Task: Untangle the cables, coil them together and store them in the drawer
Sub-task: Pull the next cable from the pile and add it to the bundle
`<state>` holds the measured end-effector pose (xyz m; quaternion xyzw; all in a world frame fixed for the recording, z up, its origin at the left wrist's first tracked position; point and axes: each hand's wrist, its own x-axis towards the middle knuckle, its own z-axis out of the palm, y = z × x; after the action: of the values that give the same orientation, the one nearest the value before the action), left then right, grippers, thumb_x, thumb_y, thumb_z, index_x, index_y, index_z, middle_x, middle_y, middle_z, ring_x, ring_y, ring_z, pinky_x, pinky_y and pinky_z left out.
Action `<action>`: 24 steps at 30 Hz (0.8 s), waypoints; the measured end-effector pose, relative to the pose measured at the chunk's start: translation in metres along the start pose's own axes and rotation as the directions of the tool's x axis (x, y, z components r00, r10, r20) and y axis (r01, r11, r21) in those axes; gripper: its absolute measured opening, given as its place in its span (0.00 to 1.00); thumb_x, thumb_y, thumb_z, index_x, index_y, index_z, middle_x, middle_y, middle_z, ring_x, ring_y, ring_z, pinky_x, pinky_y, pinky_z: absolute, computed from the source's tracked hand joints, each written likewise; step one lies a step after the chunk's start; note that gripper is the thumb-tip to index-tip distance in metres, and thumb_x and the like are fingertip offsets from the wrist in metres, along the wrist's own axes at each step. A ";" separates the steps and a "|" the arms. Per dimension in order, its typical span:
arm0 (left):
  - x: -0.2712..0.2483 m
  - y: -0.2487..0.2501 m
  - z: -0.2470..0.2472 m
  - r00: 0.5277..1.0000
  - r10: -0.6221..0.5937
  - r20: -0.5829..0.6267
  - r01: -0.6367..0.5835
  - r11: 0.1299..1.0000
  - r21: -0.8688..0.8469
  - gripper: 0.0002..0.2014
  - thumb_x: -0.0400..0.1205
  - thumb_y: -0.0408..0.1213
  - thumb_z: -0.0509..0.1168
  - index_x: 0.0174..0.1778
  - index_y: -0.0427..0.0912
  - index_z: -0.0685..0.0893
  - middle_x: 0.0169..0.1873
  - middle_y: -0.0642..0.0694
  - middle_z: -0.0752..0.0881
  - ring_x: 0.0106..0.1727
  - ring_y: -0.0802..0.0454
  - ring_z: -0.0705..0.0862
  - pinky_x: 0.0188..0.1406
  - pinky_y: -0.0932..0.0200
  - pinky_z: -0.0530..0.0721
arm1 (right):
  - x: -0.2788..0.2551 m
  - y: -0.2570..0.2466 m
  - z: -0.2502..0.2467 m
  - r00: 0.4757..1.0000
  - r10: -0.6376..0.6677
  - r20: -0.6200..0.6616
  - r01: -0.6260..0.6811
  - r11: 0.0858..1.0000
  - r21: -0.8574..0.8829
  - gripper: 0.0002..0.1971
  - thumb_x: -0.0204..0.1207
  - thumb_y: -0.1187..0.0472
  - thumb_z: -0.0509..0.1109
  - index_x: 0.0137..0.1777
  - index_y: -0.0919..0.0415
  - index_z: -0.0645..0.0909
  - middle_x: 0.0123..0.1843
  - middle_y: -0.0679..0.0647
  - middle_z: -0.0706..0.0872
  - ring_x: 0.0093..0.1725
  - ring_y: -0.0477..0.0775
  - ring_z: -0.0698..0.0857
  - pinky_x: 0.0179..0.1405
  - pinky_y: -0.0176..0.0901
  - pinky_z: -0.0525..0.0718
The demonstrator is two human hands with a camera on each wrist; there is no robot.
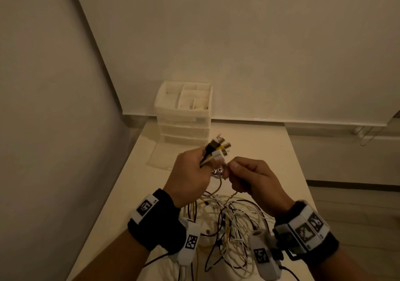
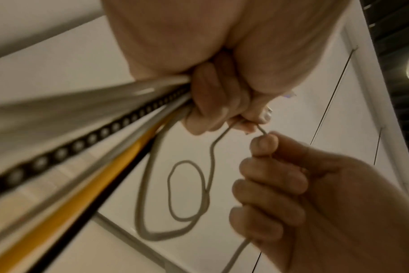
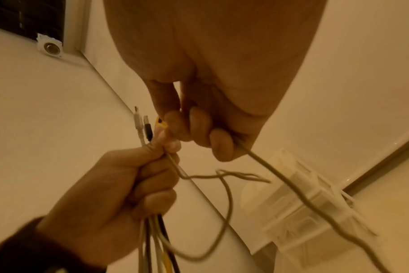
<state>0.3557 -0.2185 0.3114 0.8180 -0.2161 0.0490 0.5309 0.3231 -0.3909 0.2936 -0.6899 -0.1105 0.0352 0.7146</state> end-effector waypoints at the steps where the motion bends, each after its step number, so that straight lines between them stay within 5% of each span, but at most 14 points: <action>1: 0.004 0.002 -0.003 0.999 -0.011 -0.048 0.011 1.000 0.002 0.16 0.82 0.32 0.68 0.33 0.59 0.82 0.25 0.64 0.84 0.29 0.70 0.81 0.30 0.77 0.73 | 0.000 0.004 0.001 1.000 -0.021 -0.002 0.021 0.999 -0.037 0.17 0.81 0.56 0.61 0.38 0.67 0.83 0.25 0.53 0.71 0.26 0.50 0.67 0.29 0.38 0.67; 5: 0.017 0.013 -0.028 0.965 -0.054 -0.256 0.038 0.997 -0.069 0.12 0.83 0.40 0.65 0.33 0.53 0.81 0.17 0.62 0.78 0.19 0.68 0.74 0.20 0.74 0.68 | -0.002 0.031 -0.002 0.998 -0.031 -0.052 0.020 0.980 -0.198 0.17 0.85 0.57 0.60 0.38 0.65 0.82 0.26 0.54 0.75 0.27 0.50 0.72 0.31 0.43 0.73; 8: 0.025 0.003 -0.057 0.872 -0.075 -0.484 0.042 0.996 -0.080 0.16 0.83 0.46 0.66 0.28 0.51 0.82 0.15 0.57 0.76 0.18 0.60 0.70 0.22 0.58 0.69 | -0.006 0.058 -0.010 0.992 0.013 -0.124 -0.042 0.971 -0.237 0.19 0.86 0.59 0.59 0.35 0.68 0.79 0.24 0.52 0.73 0.26 0.49 0.71 0.31 0.44 0.71; 12: 0.022 -0.002 -0.071 0.820 -0.054 -0.570 0.037 0.998 -0.042 0.14 0.82 0.45 0.68 0.30 0.52 0.82 0.18 0.59 0.77 0.21 0.63 0.72 0.26 0.59 0.70 | -0.007 0.075 -0.015 0.978 0.024 -0.206 -0.083 0.955 -0.285 0.20 0.84 0.59 0.62 0.30 0.68 0.75 0.22 0.45 0.70 0.25 0.45 0.68 0.30 0.39 0.68; 15: 0.013 0.003 -0.058 0.843 -0.007 -0.538 0.012 1.000 0.007 0.09 0.80 0.41 0.70 0.38 0.41 0.86 0.21 0.59 0.76 0.22 0.65 0.73 0.26 0.68 0.72 | 0.000 0.070 -0.015 0.964 0.035 -0.263 -0.108 0.958 -0.266 0.21 0.84 0.61 0.64 0.26 0.60 0.73 0.23 0.47 0.68 0.25 0.47 0.66 0.30 0.42 0.67; 17: 0.007 0.007 -0.045 0.878 0.003 -0.479 -0.004 1.000 -0.001 0.02 0.79 0.38 0.72 0.46 0.48 0.88 0.26 0.61 0.82 0.27 0.70 0.78 0.29 0.77 0.74 | 0.007 0.058 -0.015 0.961 0.018 -0.277 -0.093 0.961 -0.260 0.22 0.83 0.62 0.65 0.25 0.56 0.72 0.23 0.49 0.68 0.26 0.49 0.66 0.31 0.47 0.67; 18: 0.003 0.009 -0.037 0.911 0.009 -0.413 -0.016 1.000 -0.014 0.09 0.78 0.38 0.73 0.50 0.56 0.88 0.30 0.62 0.86 0.32 0.70 0.83 0.34 0.76 0.78 | 0.010 0.050 -0.015 0.961 0.001 -0.278 -0.075 0.965 -0.253 0.22 0.83 0.63 0.65 0.24 0.57 0.71 0.23 0.50 0.68 0.26 0.50 0.66 0.32 0.48 0.67; 20: 0.000 0.007 -0.022 0.976 0.019 -0.215 -0.024 1.000 -0.020 0.16 0.78 0.38 0.73 0.54 0.66 0.86 0.41 0.62 0.90 0.43 0.58 0.89 0.45 0.62 0.88 | 0.016 0.030 -0.014 0.965 -0.042 -0.258 -0.017 0.975 -0.224 0.21 0.80 0.63 0.66 0.24 0.62 0.69 0.23 0.52 0.67 0.27 0.50 0.66 0.32 0.50 0.67; 22: -0.002 0.006 -0.007 0.996 0.042 -0.080 -0.037 0.997 0.060 0.15 0.78 0.36 0.73 0.57 0.60 0.88 0.44 0.56 0.91 0.44 0.54 0.89 0.45 0.51 0.89 | 0.021 0.009 -0.012 0.975 -0.078 -0.206 0.039 0.982 -0.184 0.20 0.76 0.61 0.65 0.26 0.70 0.68 0.23 0.54 0.66 0.27 0.51 0.65 0.31 0.48 0.67; 24: -0.001 0.004 0.004 0.996 0.071 -0.053 -0.063 0.989 0.136 0.12 0.78 0.33 0.72 0.56 0.49 0.89 0.41 0.51 0.91 0.40 0.54 0.88 0.39 0.51 0.87 | 0.022 -0.008 -0.011 0.983 -0.108 -0.151 0.083 0.983 -0.161 0.20 0.75 0.59 0.63 0.28 0.76 0.67 0.23 0.53 0.67 0.25 0.50 0.65 0.28 0.43 0.67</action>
<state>0.3526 -0.2233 0.3130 0.8424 -0.2243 0.1051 0.4786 0.3462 -0.3978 0.3036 -0.7375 -0.0885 -0.0629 0.6666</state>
